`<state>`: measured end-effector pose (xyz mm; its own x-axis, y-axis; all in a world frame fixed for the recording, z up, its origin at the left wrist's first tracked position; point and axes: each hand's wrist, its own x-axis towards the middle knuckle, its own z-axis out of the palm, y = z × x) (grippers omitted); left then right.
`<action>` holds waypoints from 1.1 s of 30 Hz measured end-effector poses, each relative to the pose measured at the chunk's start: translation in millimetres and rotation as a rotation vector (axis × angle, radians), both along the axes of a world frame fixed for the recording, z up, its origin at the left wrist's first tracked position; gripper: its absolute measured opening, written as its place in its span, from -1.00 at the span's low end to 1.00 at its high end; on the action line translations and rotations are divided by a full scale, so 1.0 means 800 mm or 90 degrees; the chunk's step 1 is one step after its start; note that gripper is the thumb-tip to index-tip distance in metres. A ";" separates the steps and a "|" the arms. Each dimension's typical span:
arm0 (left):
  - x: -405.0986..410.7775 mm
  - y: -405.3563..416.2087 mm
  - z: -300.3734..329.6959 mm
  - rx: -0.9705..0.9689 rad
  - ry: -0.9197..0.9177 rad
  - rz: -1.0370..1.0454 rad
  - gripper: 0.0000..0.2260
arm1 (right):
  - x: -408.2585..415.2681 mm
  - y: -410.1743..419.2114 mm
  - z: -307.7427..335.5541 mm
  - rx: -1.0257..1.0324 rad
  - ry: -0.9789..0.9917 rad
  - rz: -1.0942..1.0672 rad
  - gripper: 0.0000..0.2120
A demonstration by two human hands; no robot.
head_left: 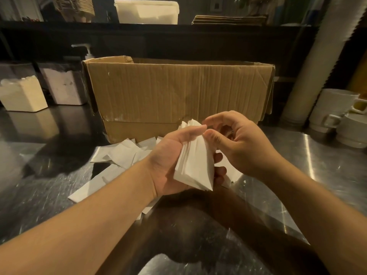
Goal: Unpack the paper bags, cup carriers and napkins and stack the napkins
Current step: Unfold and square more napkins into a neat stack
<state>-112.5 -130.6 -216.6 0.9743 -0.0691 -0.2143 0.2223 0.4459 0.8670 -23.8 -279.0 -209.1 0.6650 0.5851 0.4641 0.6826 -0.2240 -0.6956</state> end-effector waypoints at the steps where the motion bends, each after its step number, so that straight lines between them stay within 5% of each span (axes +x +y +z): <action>1: 0.000 0.000 0.000 -0.013 0.013 0.007 -0.59 | 0.001 -0.001 0.000 0.003 -0.003 -0.006 -0.87; 6: 0.002 0.005 0.000 -0.125 0.026 0.041 -0.60 | 0.016 -0.011 0.007 -0.041 0.062 -0.080 -0.91; 9: 0.005 0.009 -0.002 -0.160 0.016 0.077 -0.55 | 0.025 -0.014 0.010 -0.290 0.090 -0.109 -0.88; 12: 0.008 0.013 -0.004 -0.166 0.019 0.097 -0.54 | 0.017 -0.013 0.009 -0.538 0.084 -0.063 -0.65; 15: 0.009 0.013 -0.005 -0.166 0.024 0.103 -0.53 | 0.012 -0.015 0.009 -0.657 0.047 -0.057 -0.46; 23: 0.010 0.012 -0.007 -0.139 0.034 0.114 -0.47 | 0.019 -0.001 0.001 -0.666 -0.042 -0.116 -0.45; 28: 0.010 0.012 -0.007 -0.145 0.038 0.121 -0.46 | 0.023 -0.004 -0.007 -0.537 -0.057 -0.131 -0.75; 33: 0.010 0.010 -0.006 -0.142 0.042 0.125 -0.46 | 0.026 -0.005 -0.013 -0.487 -0.103 -0.150 -0.67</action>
